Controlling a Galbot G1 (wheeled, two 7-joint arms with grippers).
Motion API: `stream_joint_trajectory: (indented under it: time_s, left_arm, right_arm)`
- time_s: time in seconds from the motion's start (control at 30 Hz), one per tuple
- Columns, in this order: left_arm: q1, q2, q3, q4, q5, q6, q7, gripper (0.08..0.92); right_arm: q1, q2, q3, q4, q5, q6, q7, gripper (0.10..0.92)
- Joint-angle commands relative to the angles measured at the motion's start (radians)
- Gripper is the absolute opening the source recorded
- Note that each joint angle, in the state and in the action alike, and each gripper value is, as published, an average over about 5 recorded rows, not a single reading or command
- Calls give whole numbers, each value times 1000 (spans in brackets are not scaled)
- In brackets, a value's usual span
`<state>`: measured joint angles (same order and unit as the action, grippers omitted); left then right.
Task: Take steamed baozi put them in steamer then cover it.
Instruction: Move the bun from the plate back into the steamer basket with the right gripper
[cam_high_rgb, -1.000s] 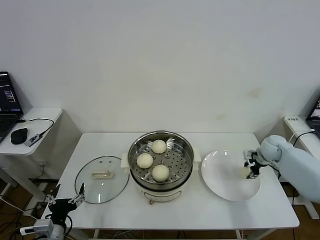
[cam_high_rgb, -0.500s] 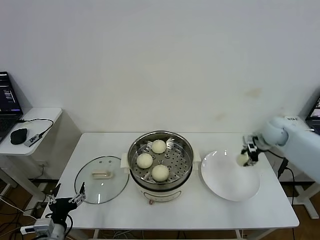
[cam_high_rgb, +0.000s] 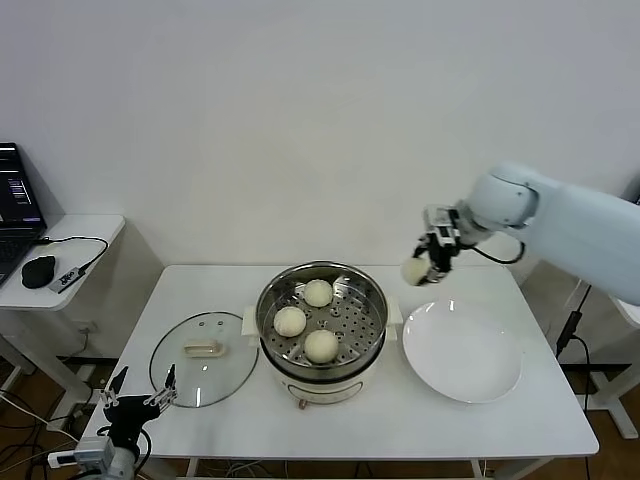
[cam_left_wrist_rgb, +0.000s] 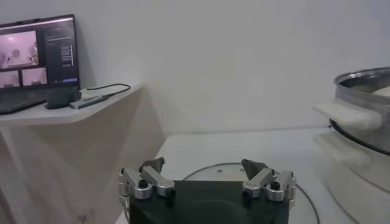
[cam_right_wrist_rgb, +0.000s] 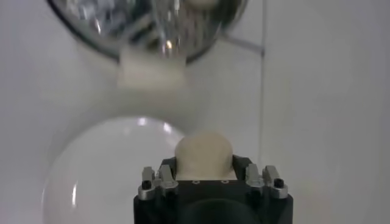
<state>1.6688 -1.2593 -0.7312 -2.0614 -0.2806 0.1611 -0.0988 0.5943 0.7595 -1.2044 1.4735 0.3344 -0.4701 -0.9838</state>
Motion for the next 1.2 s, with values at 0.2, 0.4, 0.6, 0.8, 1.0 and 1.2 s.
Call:
stream_joint_trajectory:
  time_s: [0.2, 0.4, 0.6, 0.8, 1.0, 1.2]
  left_arm:
    - [1, 2, -11, -6, -2, 1, 0, 823]
    - [3, -2, -12, 0, -3, 0, 0, 823]
    - [2, -6, -12, -4, -4, 0, 0, 823]
    - [-1, -8, -10, -2, -4, 0, 0, 823]
    - [-2, -8, -9, -1, -4, 1, 0, 823]
    - [-2, -9, -9, -1, -4, 1, 0, 823]
  right_arm:
    - [-4, 287, -124, 21, 284, -198, 219, 594]
    - [-68, 353, -126, -18, 284, -231, 267, 594]
    - [-103, 377, -135, -51, 236, -241, 272, 594]
    - [-120, 370, -138, -72, 185, -233, 256, 594]
    - [-121, 351, -133, -70, 170, -225, 245, 600]
    - [-93, 317, -113, -43, 167, -223, 230, 725]
